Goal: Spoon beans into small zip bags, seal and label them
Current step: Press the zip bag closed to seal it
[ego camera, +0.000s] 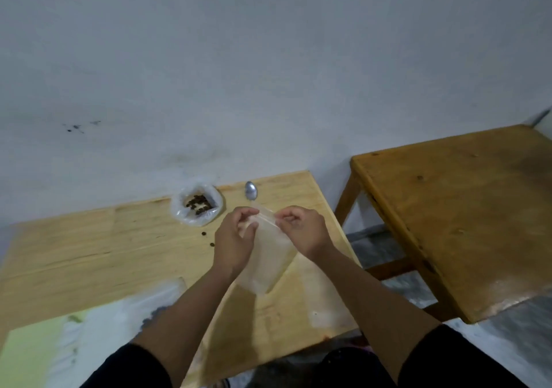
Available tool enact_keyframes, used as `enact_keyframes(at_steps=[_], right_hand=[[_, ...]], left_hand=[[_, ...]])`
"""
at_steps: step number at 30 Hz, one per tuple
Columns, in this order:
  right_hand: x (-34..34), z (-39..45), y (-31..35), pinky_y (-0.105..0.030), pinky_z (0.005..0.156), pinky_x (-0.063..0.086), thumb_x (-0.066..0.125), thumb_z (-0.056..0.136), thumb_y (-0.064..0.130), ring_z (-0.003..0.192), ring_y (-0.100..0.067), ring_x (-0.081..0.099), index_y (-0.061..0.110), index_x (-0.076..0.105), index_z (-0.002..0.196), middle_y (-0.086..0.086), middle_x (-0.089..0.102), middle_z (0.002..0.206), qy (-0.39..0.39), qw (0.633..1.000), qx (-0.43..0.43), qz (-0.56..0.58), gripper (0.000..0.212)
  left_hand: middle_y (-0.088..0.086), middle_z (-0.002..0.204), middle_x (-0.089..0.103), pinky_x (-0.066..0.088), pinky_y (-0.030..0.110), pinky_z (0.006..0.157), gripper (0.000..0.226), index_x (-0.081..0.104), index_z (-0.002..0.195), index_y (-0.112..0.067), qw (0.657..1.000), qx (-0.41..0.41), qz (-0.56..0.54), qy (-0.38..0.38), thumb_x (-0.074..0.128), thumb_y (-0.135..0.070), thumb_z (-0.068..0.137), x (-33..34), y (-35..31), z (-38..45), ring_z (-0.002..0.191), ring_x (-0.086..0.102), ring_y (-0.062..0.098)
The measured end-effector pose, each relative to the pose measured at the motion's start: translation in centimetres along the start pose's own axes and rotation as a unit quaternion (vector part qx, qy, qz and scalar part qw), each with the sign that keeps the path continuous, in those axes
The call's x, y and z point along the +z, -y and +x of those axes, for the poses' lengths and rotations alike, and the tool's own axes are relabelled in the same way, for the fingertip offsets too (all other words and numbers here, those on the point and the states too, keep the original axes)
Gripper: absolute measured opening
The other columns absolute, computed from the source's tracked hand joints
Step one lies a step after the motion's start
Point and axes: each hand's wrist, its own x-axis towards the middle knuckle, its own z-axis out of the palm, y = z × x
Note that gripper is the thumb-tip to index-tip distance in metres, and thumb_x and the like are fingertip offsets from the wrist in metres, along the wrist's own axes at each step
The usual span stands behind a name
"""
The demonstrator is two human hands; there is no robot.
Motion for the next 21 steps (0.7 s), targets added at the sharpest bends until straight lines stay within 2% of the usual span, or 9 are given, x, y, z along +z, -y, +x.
enact_keyframes(at_steps=[3,6,8,11,15,18,21], right_hand=[[3.0,0.1,2.9,-0.015,0.069,0.049,0.066,0.083,0.009,0.07,-0.005,0.062,0.011,0.071,0.091,0.002,0.067,0.076,0.024,0.994,-0.003,0.107,0.01],[6.0,0.0,5.0,-0.013,0.064,0.047,0.064,0.086,0.009,0.073,-0.006,0.061,0.01,0.069,0.094,-0.001,0.068,0.083,0.039,0.978,0.021,0.204,0.009],[7.7,0.1,6.1,-0.02,0.071,0.05,0.062,0.088,0.01,0.078,-0.01,0.062,0.004,0.067,0.101,-0.007,0.069,0.091,0.059,0.966,0.035,0.249,0.015],[9.8,0.4,7.3,-0.031,0.08,0.052,0.058,0.09,0.012,0.087,-0.019,0.065,-0.001,0.065,0.104,-0.012,0.069,0.098,0.083,0.95,0.048,0.298,0.02],[12.1,0.2,8.1,-0.03,0.084,0.054,0.059,0.089,0.006,0.09,-0.021,0.066,0.006,0.066,0.099,-0.012,0.07,0.097,0.092,0.941,0.047,0.321,0.012],[13.2,-0.2,8.1,-0.02,0.076,0.054,0.065,0.086,0.011,0.088,-0.013,0.068,0.015,0.068,0.097,-0.002,0.074,0.093,0.085,0.945,0.053,0.313,0.012],[13.6,-0.1,7.9,-0.025,0.083,0.054,0.068,0.084,0.015,0.097,-0.016,0.068,0.01,0.068,0.107,-0.004,0.073,0.1,0.087,0.951,0.046,0.292,0.024]], left_hand=[[-0.006,0.111,0.053,0.034,0.015,0.088,0.023,0.063,0.102,-0.02,0.997,0.007,0.024,-0.072,0.071,-0.012,0.081,-3.2,0.4,0.8,0.103,0.048,0.007],[-0.004,0.107,0.054,0.038,0.006,0.076,0.03,0.062,0.106,-0.018,0.992,-0.021,0.002,-0.128,0.074,-0.016,0.079,-5.7,0.8,1.4,0.09,0.054,0.007],[-0.008,0.1,0.06,0.04,0.001,0.067,0.033,0.06,0.112,-0.021,0.989,-0.051,-0.051,-0.127,0.072,-0.017,0.082,-7.0,1.0,1.6,0.081,0.058,0.0],[-0.015,0.09,0.066,0.039,-0.002,0.07,0.034,0.059,0.117,-0.027,0.986,-0.072,-0.103,-0.108,0.067,-0.015,0.086,-8.5,1.7,1.7,0.081,0.06,-0.012],[-0.016,0.094,0.068,0.043,0.0,0.076,0.031,0.063,0.117,-0.026,0.983,-0.093,-0.123,-0.095,0.064,-0.015,0.088,-10.3,2.8,1.6,0.084,0.06,-0.015],[-0.02,0.093,0.067,0.043,0.0,0.076,0.028,0.065,0.114,-0.027,0.983,-0.1,-0.131,-0.085,0.065,-0.017,0.088,-11.0,3.6,1.4,0.086,0.06,-0.017],[-0.014,0.102,0.07,0.05,0.013,0.085,0.026,0.066,0.113,-0.029,0.979,-0.113,-0.151,-0.082,0.065,-0.019,0.088,-11.2,4.1,1.2,0.092,0.063,-0.008]])
